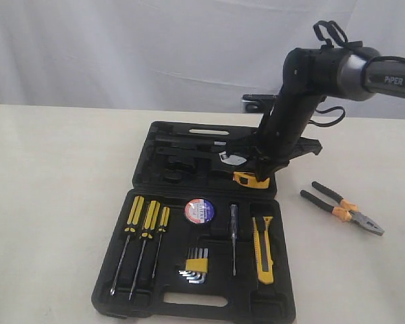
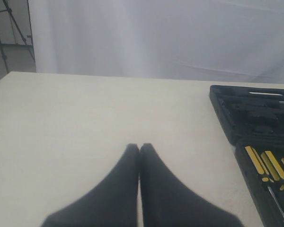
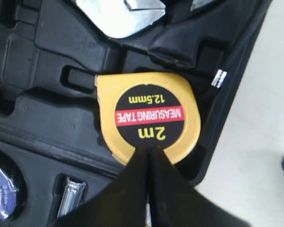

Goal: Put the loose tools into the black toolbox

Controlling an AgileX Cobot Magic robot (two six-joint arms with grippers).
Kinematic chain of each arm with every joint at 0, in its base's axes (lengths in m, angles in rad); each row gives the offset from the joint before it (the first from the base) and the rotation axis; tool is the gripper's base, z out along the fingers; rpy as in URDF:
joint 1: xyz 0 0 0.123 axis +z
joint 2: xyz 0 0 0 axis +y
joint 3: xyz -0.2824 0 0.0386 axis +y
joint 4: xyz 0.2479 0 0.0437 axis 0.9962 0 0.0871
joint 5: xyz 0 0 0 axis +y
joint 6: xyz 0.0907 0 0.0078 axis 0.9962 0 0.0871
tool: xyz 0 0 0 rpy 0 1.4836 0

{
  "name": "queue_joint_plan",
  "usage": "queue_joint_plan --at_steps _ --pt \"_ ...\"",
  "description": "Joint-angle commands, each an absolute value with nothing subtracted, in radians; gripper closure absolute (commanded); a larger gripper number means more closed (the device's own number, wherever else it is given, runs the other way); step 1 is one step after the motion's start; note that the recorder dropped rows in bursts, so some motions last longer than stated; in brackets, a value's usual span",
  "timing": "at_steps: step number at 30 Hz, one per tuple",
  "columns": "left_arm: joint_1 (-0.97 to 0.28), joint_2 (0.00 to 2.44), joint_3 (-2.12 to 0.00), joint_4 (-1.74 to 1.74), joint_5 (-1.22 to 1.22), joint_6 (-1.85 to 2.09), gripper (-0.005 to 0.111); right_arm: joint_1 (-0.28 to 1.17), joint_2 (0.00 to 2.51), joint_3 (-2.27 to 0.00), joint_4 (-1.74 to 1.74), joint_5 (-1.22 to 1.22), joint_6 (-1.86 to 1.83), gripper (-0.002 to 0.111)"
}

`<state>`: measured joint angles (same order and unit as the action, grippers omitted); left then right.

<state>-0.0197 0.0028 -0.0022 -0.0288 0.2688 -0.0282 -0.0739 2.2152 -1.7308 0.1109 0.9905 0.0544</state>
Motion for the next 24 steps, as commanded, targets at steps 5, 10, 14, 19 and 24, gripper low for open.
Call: queue_joint_plan --at_steps 5,10,14,19,24 --pt "-0.022 0.0 0.0 -0.034 0.268 -0.03 0.107 -0.077 2.285 -1.721 0.136 0.959 0.03 0.109" --pt "-0.022 0.0 0.0 -0.034 0.268 -0.03 0.107 -0.077 2.285 -1.721 0.171 0.985 0.007 0.109" --pt "-0.022 0.0 0.0 -0.034 0.268 -0.03 0.107 -0.077 2.287 -1.721 0.177 1.02 -0.016 0.109" --pt "-0.022 0.0 0.0 -0.034 0.268 -0.03 0.107 -0.077 2.287 -1.721 0.181 1.034 -0.025 0.109" --pt "-0.022 0.0 0.0 -0.034 0.268 -0.03 0.107 -0.075 2.321 -1.721 0.209 1.075 -0.047 0.109"
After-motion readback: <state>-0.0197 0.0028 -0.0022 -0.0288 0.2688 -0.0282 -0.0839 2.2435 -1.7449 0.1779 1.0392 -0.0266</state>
